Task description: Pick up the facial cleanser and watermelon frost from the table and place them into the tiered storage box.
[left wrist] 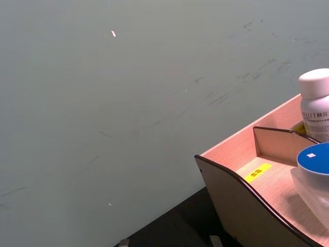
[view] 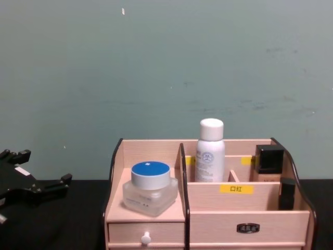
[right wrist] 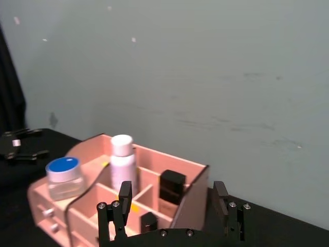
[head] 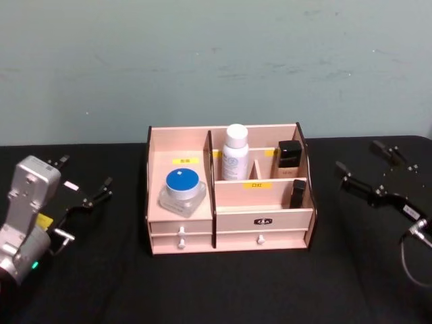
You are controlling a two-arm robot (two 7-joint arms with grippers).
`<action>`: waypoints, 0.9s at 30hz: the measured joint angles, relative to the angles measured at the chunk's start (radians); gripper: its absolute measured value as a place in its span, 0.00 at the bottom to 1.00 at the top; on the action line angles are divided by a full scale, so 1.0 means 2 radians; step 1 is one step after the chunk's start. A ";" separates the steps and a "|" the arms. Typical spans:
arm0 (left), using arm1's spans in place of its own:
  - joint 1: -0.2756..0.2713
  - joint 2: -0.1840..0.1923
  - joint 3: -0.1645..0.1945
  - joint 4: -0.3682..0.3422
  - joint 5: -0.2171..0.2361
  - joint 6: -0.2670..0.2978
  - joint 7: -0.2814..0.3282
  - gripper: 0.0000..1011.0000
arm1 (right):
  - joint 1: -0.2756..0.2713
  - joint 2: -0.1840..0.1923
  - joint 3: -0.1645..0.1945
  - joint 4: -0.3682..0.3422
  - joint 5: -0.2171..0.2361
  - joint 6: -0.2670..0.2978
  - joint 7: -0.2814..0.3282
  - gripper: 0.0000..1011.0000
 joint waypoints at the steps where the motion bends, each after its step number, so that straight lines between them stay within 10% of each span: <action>1: 0.000 0.000 0.000 0.000 0.000 0.000 0.000 1.00 | 0.004 -0.002 0.000 0.005 -0.002 0.001 0.000 0.99; 27: 0.000 0.000 0.000 0.000 0.000 0.000 0.000 1.00 | 0.126 -0.082 -0.065 0.100 -0.051 0.032 0.009 0.99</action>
